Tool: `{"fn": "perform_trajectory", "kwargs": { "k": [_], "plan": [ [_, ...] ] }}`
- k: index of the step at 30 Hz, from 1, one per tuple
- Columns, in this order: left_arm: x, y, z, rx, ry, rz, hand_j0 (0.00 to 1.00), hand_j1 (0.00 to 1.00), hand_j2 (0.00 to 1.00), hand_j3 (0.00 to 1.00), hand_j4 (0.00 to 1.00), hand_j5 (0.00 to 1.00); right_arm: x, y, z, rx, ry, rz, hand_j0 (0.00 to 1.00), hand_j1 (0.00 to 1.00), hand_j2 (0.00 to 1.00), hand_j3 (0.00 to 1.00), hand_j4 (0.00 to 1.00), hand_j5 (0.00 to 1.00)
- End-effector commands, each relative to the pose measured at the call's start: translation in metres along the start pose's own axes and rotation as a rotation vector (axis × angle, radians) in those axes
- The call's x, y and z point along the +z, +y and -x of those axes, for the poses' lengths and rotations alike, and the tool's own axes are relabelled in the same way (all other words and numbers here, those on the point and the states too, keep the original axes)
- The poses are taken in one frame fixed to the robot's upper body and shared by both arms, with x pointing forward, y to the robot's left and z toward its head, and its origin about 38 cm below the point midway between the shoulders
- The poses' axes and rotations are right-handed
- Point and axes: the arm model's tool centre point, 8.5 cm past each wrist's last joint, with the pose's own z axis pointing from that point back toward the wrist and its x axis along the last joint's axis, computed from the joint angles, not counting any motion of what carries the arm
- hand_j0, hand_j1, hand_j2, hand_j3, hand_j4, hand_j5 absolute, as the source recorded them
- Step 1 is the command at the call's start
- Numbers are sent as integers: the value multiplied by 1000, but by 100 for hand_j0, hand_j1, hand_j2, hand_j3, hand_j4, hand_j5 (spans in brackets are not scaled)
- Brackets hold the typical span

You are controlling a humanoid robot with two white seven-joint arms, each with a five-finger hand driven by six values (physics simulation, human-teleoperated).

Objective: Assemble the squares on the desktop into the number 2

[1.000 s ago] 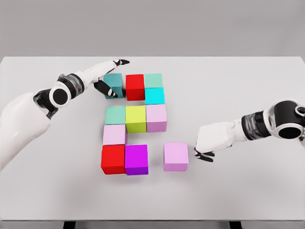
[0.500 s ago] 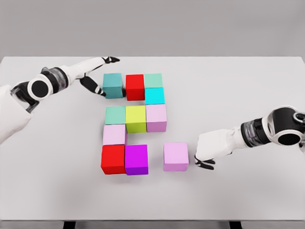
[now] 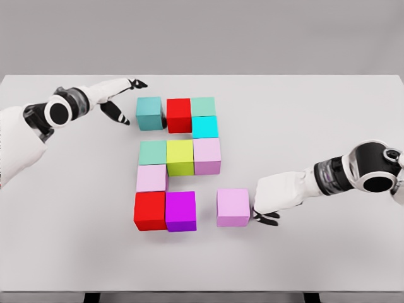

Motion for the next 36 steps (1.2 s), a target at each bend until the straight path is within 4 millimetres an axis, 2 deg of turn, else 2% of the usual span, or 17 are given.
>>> {"fn": "perform_trajectory", "kwargs": {
  "k": [1,23,36],
  "plan": [
    [-5,-4,-2,0,4,6,92,92,92,92,92,92,-2,-2,-1,-5,-7,9,12,12,12,12,12,12],
    [-4,-6,-6,-33,-4,83,96,96,96,96,96,96,-12,-16,-4,8,-40,40,12,12,12,12,12,12],
    [-3,-7,-9,-51,-28,128,96,96,96,96,96,96,-9,-13,-1,-3,-26,35,12,12,12,12,12,12]
  ]
}}
